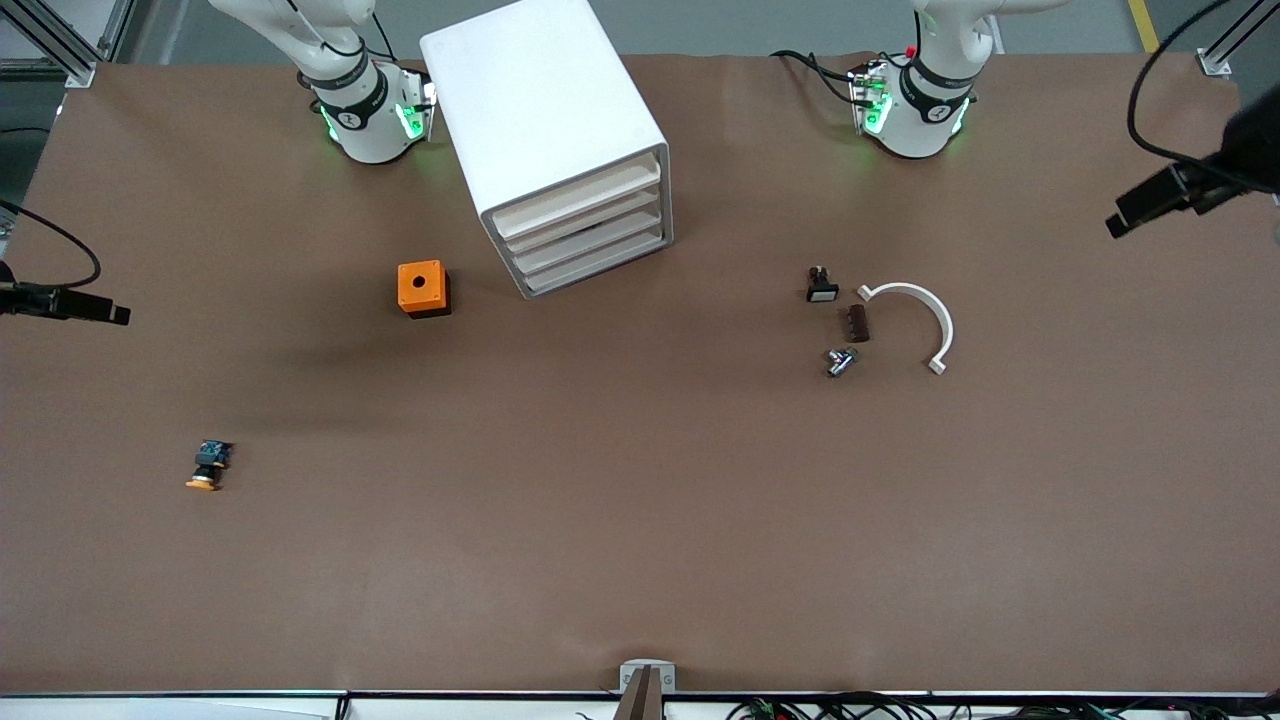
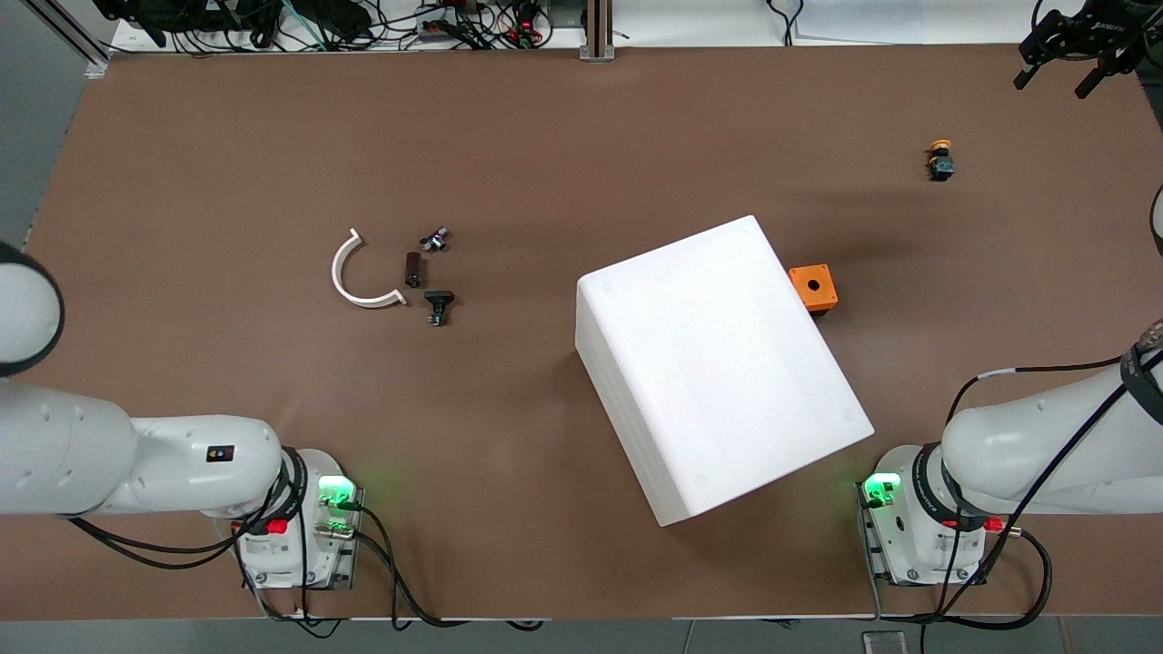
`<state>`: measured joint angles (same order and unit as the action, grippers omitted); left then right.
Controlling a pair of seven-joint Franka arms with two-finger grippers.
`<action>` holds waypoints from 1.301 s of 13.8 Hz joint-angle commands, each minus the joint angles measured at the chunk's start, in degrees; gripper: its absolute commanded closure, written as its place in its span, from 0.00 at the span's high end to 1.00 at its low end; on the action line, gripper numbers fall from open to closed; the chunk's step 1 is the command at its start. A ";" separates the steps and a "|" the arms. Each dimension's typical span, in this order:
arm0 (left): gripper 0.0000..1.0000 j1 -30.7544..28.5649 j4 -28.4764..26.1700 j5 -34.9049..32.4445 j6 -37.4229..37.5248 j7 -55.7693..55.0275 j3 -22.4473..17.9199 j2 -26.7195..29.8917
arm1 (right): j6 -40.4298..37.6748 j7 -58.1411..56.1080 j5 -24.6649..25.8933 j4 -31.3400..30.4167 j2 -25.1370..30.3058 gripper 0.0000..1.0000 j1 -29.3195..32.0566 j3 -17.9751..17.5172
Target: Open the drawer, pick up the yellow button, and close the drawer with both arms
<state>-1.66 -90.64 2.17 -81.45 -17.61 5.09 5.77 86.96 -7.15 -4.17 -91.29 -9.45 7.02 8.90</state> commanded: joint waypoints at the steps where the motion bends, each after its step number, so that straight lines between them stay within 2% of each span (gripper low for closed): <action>1: 1.00 -0.63 -5.68 -0.94 -1.61 2.14 3.16 4.34 | -1.44 4.50 1.61 -1.26 3.47 1.00 -3.14 -0.11; 5: 1.00 -0.63 -5.78 -1.38 -1.52 5.13 3.17 5.31 | -4.87 2.48 2.32 7.33 3.74 1.00 -4.28 -0.63; 7: 1.00 -0.54 -5.77 -1.38 -1.52 5.13 3.34 5.31 | -5.66 3.01 2.23 9.72 3.47 1.00 -3.94 -0.55; 11: 1.00 -0.45 -5.95 -1.72 -2.22 5.13 3.69 4.96 | -6.45 2.66 2.23 11.66 3.38 1.00 -3.85 -0.55; 15: 1.00 -0.45 -3.49 -2.78 -2.67 5.40 3.61 2.85 | -6.19 3.10 1.79 12.28 3.38 1.00 -3.41 -0.28; 18: 1.00 -0.63 -3.32 -2.70 -2.58 7.33 2.99 2.93 | -6.37 2.84 1.88 12.19 3.38 1.00 -4.99 -0.72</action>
<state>-1.81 -95.13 0.75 -84.06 -11.93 8.04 9.08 81.64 -4.69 -2.79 -80.47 -5.60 3.03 8.60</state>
